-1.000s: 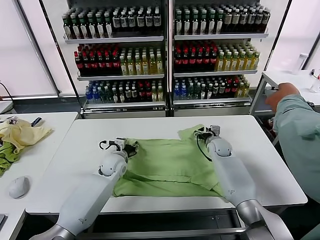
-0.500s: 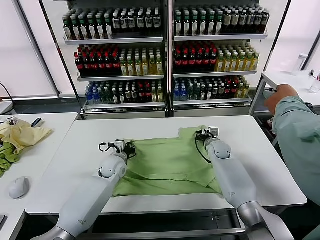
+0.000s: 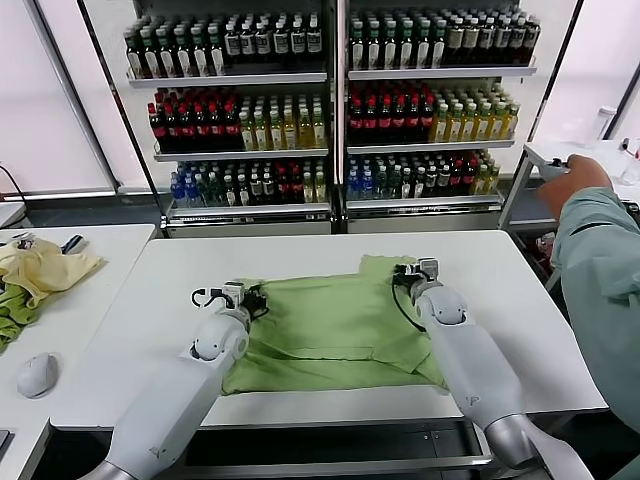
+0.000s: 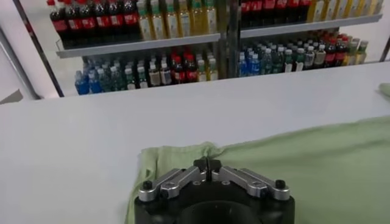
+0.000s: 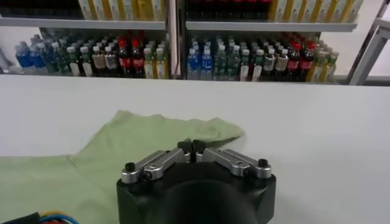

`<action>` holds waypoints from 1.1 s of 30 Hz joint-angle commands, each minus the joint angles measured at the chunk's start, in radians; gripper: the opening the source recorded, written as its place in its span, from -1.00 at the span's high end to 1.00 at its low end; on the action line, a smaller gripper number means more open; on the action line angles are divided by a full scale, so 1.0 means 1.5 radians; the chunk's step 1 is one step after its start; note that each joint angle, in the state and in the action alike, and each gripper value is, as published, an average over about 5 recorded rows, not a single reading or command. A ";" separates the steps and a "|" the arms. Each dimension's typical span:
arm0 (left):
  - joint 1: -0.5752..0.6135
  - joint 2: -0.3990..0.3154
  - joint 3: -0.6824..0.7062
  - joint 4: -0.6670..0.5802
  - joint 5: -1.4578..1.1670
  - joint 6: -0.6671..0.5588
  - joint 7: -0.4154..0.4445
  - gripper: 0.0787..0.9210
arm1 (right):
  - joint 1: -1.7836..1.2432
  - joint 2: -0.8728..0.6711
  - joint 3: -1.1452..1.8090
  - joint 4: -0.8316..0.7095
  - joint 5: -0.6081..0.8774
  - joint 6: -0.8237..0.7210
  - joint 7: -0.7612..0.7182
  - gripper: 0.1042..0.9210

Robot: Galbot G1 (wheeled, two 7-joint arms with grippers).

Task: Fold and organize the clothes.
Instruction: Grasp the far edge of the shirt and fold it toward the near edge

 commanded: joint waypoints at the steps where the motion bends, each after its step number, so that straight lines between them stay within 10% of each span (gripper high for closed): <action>1: 0.024 0.027 -0.015 -0.096 -0.001 -0.027 -0.002 0.97 | -0.021 -0.035 0.004 0.098 0.013 0.015 -0.001 0.97; 33: 0.243 0.124 -0.103 -0.417 0.003 -0.018 -0.016 0.98 | -0.291 -0.139 0.108 0.501 0.044 0.001 0.009 0.97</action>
